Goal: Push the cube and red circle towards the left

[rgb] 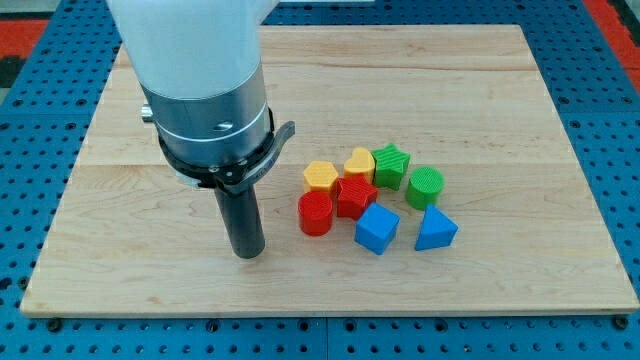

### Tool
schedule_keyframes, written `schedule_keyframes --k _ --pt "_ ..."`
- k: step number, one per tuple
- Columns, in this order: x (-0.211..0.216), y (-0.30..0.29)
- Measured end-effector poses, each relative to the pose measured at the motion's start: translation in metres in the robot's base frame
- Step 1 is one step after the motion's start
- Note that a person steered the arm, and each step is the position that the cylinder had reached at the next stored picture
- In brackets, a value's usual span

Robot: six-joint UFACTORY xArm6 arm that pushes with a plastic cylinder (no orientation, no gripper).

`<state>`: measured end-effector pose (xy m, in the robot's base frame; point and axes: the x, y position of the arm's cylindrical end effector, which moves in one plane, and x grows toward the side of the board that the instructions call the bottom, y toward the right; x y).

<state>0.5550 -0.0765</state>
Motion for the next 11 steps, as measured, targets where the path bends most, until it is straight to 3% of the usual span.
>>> schedule_keyframes --k 2,5,8,11 --pt "0.042 0.031" --pt "0.036 0.152" --pt "-0.028 0.155" --pt "-0.040 0.027"
